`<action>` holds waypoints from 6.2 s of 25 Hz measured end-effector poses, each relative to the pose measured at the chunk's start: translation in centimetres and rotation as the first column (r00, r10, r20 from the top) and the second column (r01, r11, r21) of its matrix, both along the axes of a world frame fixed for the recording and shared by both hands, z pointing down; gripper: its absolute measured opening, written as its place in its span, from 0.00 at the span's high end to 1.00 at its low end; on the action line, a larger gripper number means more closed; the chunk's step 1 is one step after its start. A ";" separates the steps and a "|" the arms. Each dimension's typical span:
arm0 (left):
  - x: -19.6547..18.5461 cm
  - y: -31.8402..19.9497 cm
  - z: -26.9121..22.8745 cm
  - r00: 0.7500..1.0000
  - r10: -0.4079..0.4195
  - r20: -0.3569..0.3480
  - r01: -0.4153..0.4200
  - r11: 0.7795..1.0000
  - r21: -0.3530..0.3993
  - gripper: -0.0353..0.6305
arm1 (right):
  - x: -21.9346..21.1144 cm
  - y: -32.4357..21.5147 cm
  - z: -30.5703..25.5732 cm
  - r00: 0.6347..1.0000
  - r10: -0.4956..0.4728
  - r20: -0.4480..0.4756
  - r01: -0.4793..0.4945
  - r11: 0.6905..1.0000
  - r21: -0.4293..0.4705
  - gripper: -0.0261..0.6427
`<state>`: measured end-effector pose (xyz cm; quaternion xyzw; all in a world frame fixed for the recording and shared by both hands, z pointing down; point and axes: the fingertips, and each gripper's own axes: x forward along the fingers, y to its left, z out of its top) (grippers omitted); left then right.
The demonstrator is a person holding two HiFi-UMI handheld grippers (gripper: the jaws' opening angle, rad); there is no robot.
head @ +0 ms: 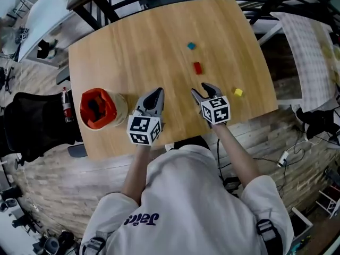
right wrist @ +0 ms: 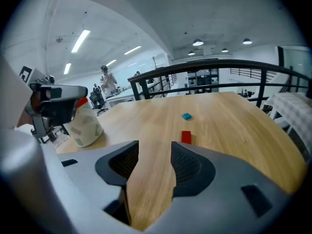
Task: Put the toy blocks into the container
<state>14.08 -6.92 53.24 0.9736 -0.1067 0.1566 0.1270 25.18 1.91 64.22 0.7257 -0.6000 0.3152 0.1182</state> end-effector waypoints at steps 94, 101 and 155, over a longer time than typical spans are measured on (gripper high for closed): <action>-16.6 -3.1 -5.4 0.964 -0.251 -0.091 0.255 0.966 0.040 0.94 | -19.9 -11.6 -11.8 0.925 -0.330 -0.189 0.349 0.934 0.072 0.71; -4.7 3.7 -2.2 0.998 0.022 -0.055 -0.022 1.000 0.009 0.94 | -7.9 -0.6 -8.0 0.985 -0.035 -0.171 0.044 0.998 0.045 0.71; 5.4 7.8 -1.3 0.989 0.147 0.017 -0.147 0.989 -0.008 0.94 | 4.0 5.0 -7.1 0.981 0.179 -0.076 -0.180 0.984 -0.002 0.75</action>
